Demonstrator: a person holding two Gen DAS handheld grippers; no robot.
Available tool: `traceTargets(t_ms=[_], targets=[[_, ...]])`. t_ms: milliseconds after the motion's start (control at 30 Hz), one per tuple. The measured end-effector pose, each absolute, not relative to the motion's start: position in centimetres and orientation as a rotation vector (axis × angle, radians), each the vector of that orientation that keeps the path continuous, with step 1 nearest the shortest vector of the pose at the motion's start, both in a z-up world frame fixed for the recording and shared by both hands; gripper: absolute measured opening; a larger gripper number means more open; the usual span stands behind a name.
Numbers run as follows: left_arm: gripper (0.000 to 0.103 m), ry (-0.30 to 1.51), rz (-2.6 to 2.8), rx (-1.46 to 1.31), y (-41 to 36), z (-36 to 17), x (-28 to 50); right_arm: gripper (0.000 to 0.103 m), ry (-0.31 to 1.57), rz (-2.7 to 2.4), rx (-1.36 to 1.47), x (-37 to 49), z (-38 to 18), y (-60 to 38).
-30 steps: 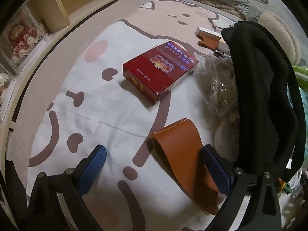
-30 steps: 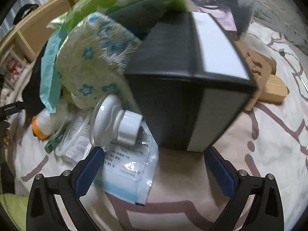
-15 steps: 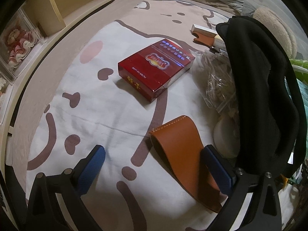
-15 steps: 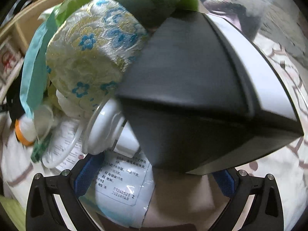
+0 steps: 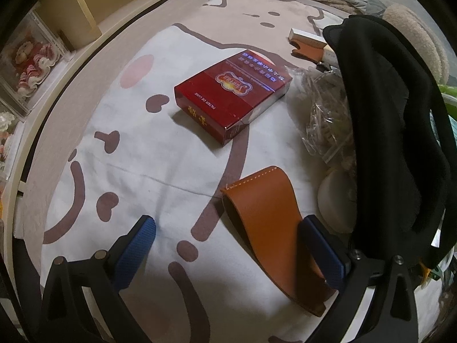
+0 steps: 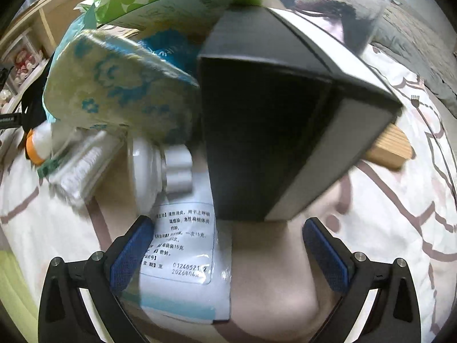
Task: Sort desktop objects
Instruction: 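Lower the right tool toward the white medicine sachet while the left tool hovers over the leather strip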
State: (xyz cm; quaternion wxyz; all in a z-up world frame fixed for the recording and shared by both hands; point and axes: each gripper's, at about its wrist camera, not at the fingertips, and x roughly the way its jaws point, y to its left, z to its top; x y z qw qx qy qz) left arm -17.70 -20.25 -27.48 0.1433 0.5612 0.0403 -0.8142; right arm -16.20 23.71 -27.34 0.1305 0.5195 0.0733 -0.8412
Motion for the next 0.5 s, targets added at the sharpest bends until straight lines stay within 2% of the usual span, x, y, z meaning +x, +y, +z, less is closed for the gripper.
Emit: traceTargets(t_ms=[500], targets=[[0.103,0.140,-2.262,1.635,-20.3,-28.1,-18.8,0.103,0.103,-2.513,1.691,-14.0,-26.8,34.4]])
